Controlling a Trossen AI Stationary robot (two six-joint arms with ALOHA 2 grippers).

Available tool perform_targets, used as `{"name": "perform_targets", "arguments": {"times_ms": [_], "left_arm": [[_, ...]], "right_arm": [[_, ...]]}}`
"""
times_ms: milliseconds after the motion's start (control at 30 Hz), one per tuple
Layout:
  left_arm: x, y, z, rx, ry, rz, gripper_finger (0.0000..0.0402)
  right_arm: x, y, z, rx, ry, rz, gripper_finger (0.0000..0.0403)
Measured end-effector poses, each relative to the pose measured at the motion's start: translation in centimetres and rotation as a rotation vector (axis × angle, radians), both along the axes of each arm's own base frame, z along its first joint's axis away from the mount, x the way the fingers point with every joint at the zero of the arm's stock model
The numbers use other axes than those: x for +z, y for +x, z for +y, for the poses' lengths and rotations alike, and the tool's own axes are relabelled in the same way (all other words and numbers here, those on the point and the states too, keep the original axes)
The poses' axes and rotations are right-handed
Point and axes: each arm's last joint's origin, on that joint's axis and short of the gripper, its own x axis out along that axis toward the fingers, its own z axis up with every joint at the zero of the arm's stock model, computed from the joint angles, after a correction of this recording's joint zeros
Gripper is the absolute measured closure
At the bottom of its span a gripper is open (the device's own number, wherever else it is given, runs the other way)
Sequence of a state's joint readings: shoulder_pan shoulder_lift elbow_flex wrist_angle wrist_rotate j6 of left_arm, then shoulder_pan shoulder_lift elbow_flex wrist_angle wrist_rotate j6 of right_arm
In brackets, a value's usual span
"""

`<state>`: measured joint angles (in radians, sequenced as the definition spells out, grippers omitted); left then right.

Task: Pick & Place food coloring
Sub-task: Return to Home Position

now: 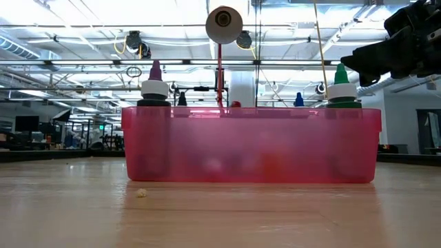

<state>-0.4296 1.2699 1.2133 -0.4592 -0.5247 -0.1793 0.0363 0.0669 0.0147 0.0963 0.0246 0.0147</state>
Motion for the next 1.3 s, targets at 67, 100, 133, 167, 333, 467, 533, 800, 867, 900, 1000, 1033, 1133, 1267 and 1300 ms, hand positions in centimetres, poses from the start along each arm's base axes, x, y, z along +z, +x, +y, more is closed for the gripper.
{"name": "perform_targets", "arguments": {"times_ms": [67,100,133,167,333,467,533,800,867,900,1000,1033,1133,1267,1300], "left_arm": [[-2.4,-1.3,1.2,-0.075,-0.051,-0.089,0.0087],[-3.8,-1.8,2.0,-0.088,-0.076,-0.142,0.0085],[-5.1,-2.4,2.8,-0.091,-0.101,-0.194,0.0082],[-6.6,-3.0,3.7,-0.082,-0.124,-0.229,0.0081],[-12.8,-7.0,6.8,-0.097,-0.214,-0.401,0.0080],[-15.3,-10.0,7.9,-0.149,-0.226,-0.545,0.0088],[-15.9,-11.1,8.3,-0.146,-0.227,-0.583,0.0091],[-16.2,-13.8,9.0,-0.125,-0.192,-0.576,0.0081],[-16.0,-14.5,9.2,-0.116,-0.191,-0.548,0.0078],[-16.0,-14.9,9.2,-0.113,-0.196,-0.539,0.0078],[-16.0,-15.9,9.3,-0.106,-0.194,-0.541,0.0080],[-16.0,-16.2,9.4,-0.101,-0.189,-0.541,0.0082],[-16.7,-16.0,9.5,-0.071,-0.179,-0.506,0.0086],[-18.5,-15.5,9.5,-0.030,-0.196,-0.499,0.0089],[-18.5,-15.4,9.5,-0.031,-0.195,-0.502,0.0088]], "right_arm": [[0.0,0.0,0.0,0.000,0.000,-0.001,0.0273],[0.0,0.0,0.0,0.000,0.000,-0.001,0.0273],[0.0,0.0,0.0,0.000,0.000,-0.001,0.0273],[0.0,0.0,0.0,0.000,0.000,-0.001,0.0273],[0.0,0.0,0.0,0.000,0.000,-0.001,0.0273],[0.0,0.0,0.0,0.000,0.000,-0.001,0.0273],[0.0,0.0,0.0,0.000,0.000,-0.001,0.0273],[0.0,0.0,0.0,0.000,0.000,-0.001,0.0273],[0.0,0.0,0.0,0.000,0.000,0.000,0.0273],[0.0,0.0,0.0,0.000,0.000,0.000,0.0273],[0.0,0.0,0.0,0.000,0.000,-0.001,0.0273],[0.0,0.0,0.0,0.000,0.000,-0.001,0.0273],[0.0,0.0,0.0,0.000,0.000,-0.001,0.0273],[0.0,0.0,0.0,0.000,0.000,0.001,0.0273],[0.0,0.0,0.0,-0.001,0.000,0.002,0.0273]]}}
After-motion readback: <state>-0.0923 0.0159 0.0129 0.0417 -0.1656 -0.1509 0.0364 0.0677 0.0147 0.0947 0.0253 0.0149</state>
